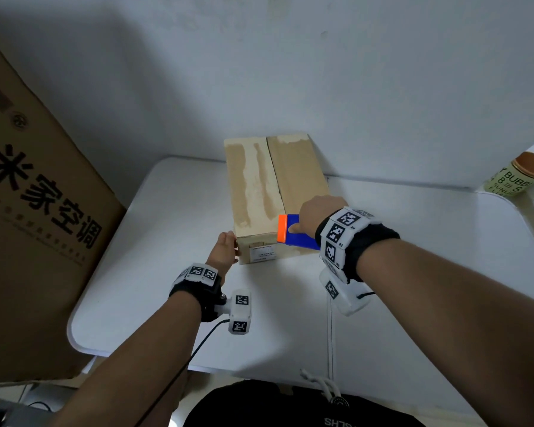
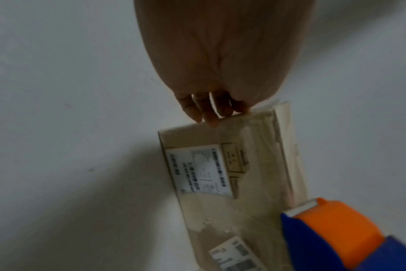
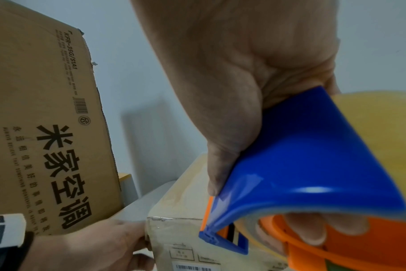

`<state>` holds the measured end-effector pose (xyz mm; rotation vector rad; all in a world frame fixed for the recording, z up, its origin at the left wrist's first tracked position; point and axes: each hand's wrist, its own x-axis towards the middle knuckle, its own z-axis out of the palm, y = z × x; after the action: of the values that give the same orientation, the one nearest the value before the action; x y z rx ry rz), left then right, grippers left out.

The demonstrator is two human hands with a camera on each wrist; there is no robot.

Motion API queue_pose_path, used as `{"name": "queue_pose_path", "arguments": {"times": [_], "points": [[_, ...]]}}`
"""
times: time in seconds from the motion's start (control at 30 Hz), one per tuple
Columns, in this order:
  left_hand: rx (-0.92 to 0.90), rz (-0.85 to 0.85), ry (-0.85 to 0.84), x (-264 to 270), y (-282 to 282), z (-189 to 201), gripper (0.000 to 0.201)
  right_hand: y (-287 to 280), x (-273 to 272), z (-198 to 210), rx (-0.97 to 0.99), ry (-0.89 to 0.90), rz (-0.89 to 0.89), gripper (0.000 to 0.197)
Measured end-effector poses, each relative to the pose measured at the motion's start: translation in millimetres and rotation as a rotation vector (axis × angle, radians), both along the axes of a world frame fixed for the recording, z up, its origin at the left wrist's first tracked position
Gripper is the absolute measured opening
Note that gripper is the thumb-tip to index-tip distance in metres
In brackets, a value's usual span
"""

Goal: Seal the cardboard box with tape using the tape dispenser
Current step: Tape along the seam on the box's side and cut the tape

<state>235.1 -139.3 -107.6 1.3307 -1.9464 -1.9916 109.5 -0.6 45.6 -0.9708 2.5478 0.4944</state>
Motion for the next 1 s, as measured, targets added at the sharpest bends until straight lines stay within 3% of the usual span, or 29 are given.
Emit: {"name": "queue_pose_path", "arguments": {"times": [0.1,0.23,0.4,0.57,0.73,0.9,1.0], "points": [[-0.041,-0.14,-0.183,5.5,-9.5,-1.6,0.022,-1.1,0.6,0.4,0.008,0.003,0.006,0.051],[-0.206,0.026,-0.064,-0.6,-20.4,14.7,0.043,-1.8,-1.0,2.5,0.005,-0.008,-0.005,0.051],[-0.478,-0.058,-0.063,-18.2,-6.8,32.4,0.039,0.6,0.9,2.1,-0.003,-0.006,-0.01,0.052],[-0.884,-0.472,-0.168,-24.5,-12.8,53.0,0.02,2.9,-0.7,0.2,-0.026,-0.025,-0.002,0.051],[-0.945,-0.66,-0.354,-30.4,-17.9,62.7,0.026,4.5,-4.5,2.0,-0.011,-0.069,0.017,0.049],[-1.092,-1.066,-0.284,-43.9,-3.9,74.7,0.045,14.6,-14.2,1.0,-0.037,-0.178,-0.02,0.055],[-1.15,-1.111,-0.322,-50.9,-3.2,69.2,0.05,16.6,-16.3,-2.5,-0.038,-0.245,-0.048,0.057]]}}
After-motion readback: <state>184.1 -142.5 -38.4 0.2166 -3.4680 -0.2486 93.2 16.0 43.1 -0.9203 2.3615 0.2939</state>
